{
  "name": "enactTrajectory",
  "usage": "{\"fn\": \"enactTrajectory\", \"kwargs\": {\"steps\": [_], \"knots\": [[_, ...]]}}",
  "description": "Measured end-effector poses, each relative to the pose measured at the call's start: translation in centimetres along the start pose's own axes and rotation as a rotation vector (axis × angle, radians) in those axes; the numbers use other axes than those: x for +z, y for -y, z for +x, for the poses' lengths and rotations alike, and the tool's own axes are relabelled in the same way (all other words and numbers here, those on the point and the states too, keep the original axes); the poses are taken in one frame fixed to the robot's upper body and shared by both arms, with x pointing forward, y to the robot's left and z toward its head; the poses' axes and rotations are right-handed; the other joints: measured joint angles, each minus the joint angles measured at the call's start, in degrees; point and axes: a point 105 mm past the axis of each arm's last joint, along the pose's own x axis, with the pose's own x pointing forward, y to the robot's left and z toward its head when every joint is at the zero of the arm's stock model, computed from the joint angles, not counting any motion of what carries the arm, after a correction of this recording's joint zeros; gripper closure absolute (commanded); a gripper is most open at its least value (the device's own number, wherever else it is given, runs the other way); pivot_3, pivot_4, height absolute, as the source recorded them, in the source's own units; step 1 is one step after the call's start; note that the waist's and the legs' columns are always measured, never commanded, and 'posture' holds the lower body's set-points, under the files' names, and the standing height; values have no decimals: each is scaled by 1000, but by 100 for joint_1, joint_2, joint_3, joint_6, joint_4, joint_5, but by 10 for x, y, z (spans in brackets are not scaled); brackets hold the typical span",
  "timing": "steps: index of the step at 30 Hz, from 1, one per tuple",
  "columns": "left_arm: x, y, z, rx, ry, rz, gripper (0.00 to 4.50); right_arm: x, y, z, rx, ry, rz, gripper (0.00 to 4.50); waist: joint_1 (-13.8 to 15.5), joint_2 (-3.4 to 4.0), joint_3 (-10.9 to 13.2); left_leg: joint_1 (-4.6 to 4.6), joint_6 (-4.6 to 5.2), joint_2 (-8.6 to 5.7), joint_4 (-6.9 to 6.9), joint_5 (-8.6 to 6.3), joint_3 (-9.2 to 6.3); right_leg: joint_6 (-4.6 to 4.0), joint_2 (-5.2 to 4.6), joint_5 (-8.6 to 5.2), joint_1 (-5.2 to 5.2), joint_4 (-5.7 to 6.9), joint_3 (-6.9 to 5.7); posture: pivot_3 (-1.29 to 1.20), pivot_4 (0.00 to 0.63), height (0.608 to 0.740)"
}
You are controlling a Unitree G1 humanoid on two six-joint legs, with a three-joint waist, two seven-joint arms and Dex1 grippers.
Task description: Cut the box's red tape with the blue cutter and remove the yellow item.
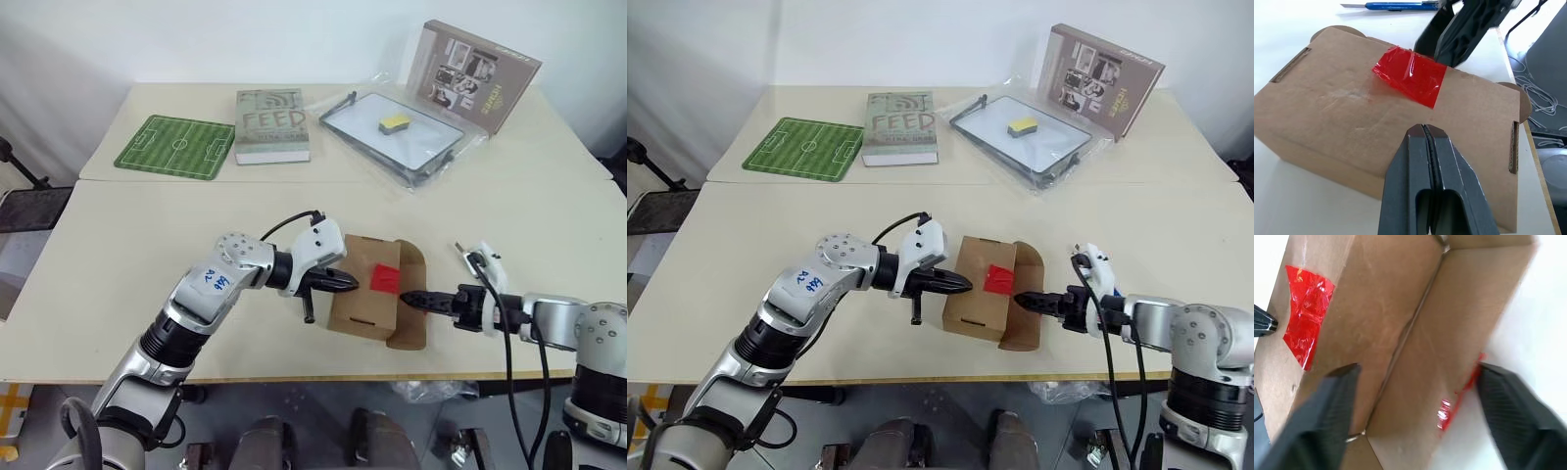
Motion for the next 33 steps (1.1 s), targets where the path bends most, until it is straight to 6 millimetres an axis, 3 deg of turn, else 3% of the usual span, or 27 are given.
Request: {"fn": "enactTrajectory", "kwargs": {"steps": [7, 14, 20, 26, 33], "knots": [[0, 1, 1, -5, 2, 4, 4500, -4, -2, 4, -21, -20, -1, 4379, 6, 1, 0, -2, 0, 1, 0, 0, 0, 0, -2, 0, -1, -1, 1, 0, 150, 740], [2, 0, 2, -6, 17, 19, 4500, 3, -7, -3, -70, 18, -47, 4452, 60, 1, 0, -12, 1, -3, 0, 0, 0, 2, -11, 1, -8, -3, 1, 0, 150, 740], [6, -3, 7, -3, 50, 29, 4500, 24, -15, -24, -152, 78, -139, 4452, 65, 2, 1, -15, 2, -5, 0, 0, 0, 2, -14, 1, -11, -4, 0, 0, 150, 740], [10, -13, 17, 18, 90, 19, 4500, 50, -30, -50, -253, 145, -234, 4452, 76, 1, 1, -19, 9, -8, 0, -2, -2, 3, -19, 2, -11, -11, -3, 0, 150, 740], [3, -28, 24, 92, 92, -7, 4500, 63, -52, -52, -302, 206, -245, 4452, 71, -3, 3, -21, 18, -6, 0, -1, 3, 9, -19, 5, -11, -17, -4, 0, 150, 740]]}}
